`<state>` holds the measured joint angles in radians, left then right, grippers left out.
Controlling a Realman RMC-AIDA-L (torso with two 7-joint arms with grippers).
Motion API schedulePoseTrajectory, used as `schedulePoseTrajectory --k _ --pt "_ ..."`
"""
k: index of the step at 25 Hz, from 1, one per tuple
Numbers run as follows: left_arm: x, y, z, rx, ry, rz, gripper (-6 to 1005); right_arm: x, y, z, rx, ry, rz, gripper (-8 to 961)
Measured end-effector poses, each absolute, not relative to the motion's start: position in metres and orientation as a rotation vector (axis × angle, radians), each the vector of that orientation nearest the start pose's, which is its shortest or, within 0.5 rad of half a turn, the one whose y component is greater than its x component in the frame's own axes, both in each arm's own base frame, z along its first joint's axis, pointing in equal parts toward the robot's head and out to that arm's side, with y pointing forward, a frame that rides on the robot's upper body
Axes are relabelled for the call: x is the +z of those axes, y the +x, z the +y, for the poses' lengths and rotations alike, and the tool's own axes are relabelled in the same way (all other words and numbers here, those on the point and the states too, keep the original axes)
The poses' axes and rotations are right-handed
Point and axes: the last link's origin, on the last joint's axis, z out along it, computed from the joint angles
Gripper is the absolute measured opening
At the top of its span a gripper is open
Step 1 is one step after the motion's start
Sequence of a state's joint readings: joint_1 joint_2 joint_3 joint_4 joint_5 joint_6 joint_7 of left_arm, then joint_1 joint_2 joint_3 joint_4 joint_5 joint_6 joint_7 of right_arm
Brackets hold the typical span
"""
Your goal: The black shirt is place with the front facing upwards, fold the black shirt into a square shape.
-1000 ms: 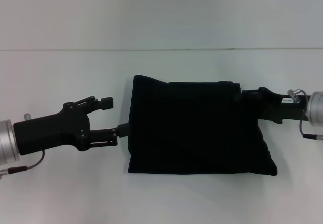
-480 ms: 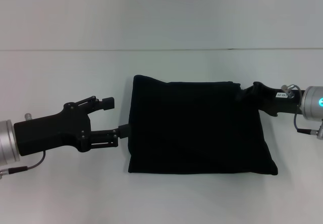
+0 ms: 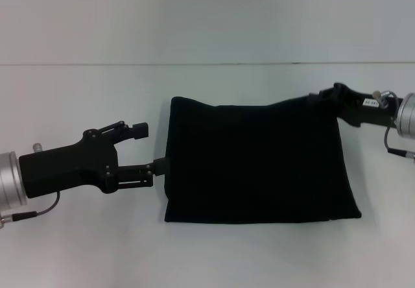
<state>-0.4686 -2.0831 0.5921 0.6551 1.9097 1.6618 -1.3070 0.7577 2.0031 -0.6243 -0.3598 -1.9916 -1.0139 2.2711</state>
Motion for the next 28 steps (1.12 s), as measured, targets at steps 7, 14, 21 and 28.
schedulePoseTrajectory --k 7,14,21,28 --pt "0.018 -0.267 0.314 -0.916 -2.617 -0.578 950 -0.001 0.261 0.435 0.880 -1.896 1.614 22" --pt "0.016 -0.263 0.313 -0.943 -2.634 -0.580 950 -0.016 0.265 0.442 0.779 -1.831 1.525 24" --pt "0.013 -0.256 0.315 -0.976 -2.649 -0.625 950 -0.028 0.271 0.444 0.685 -1.792 1.486 25" --pt "0.010 -0.255 0.316 -1.014 -2.642 -0.722 950 -0.028 0.288 0.436 0.656 -1.728 1.519 27"
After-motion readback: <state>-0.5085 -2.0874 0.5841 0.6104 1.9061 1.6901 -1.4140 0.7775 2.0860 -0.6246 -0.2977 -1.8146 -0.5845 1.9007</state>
